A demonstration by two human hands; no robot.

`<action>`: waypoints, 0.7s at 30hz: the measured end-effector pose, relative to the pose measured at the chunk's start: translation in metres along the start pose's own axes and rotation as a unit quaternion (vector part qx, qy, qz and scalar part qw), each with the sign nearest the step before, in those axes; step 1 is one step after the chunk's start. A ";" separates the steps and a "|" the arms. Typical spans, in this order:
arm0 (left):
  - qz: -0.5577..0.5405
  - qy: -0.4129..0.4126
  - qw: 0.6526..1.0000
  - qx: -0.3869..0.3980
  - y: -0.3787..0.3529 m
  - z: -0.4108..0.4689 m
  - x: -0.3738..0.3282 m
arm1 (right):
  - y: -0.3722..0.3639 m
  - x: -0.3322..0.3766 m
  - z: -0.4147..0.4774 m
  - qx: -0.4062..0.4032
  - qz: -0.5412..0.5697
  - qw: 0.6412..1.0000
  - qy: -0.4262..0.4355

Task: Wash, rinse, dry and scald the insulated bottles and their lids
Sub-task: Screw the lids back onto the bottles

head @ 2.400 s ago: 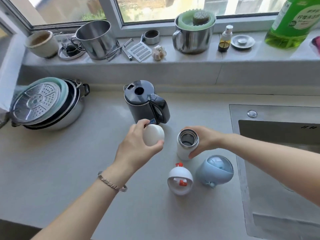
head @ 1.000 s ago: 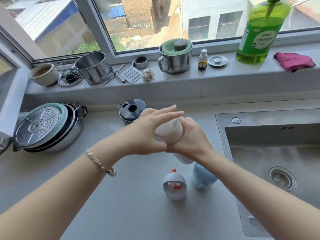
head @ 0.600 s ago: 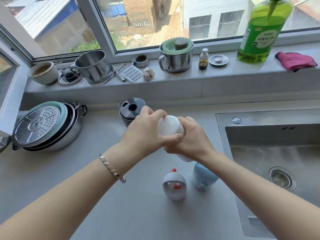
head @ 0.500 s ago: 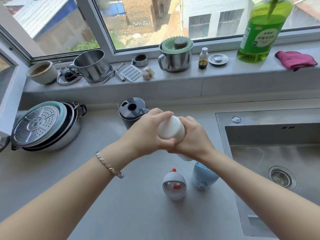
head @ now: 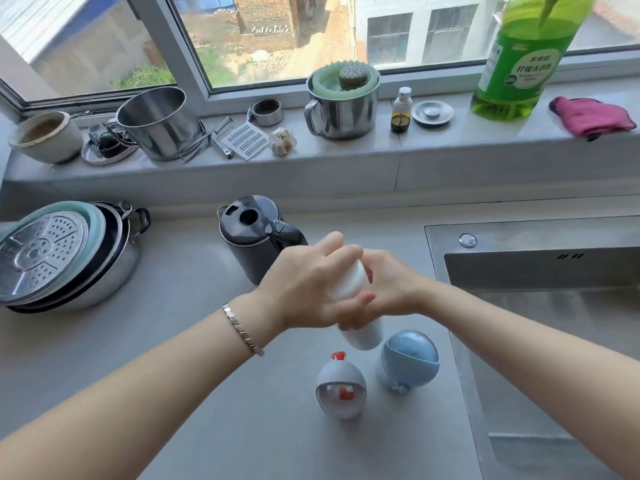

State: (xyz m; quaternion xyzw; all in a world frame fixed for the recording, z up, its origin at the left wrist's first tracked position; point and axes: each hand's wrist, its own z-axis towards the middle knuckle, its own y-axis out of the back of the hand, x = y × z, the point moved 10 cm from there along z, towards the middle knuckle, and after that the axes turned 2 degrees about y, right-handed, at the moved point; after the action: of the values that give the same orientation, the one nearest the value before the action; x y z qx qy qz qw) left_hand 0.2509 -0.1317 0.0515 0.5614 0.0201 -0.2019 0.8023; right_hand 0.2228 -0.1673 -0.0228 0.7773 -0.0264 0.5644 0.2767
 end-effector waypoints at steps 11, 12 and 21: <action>0.017 0.001 0.999 0.050 -0.053 -0.027 0.029 | 0.013 -0.063 0.011 0.059 -0.024 0.998 -0.031; 0.028 0.003 0.998 0.061 -0.063 -0.029 0.029 | 0.013 -0.073 0.010 0.058 -0.035 0.997 -0.048; 0.061 0.003 0.994 0.089 -0.100 -0.041 0.016 | 0.037 -0.137 -0.024 -0.014 -0.123 0.974 -0.190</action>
State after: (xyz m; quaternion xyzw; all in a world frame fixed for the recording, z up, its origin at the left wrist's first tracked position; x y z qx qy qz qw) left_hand 0.2389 -0.1278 -0.0574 0.6317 -0.0298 -0.1516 0.7596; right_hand 0.1390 -0.2250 -0.1250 0.8636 0.0093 0.3680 0.3445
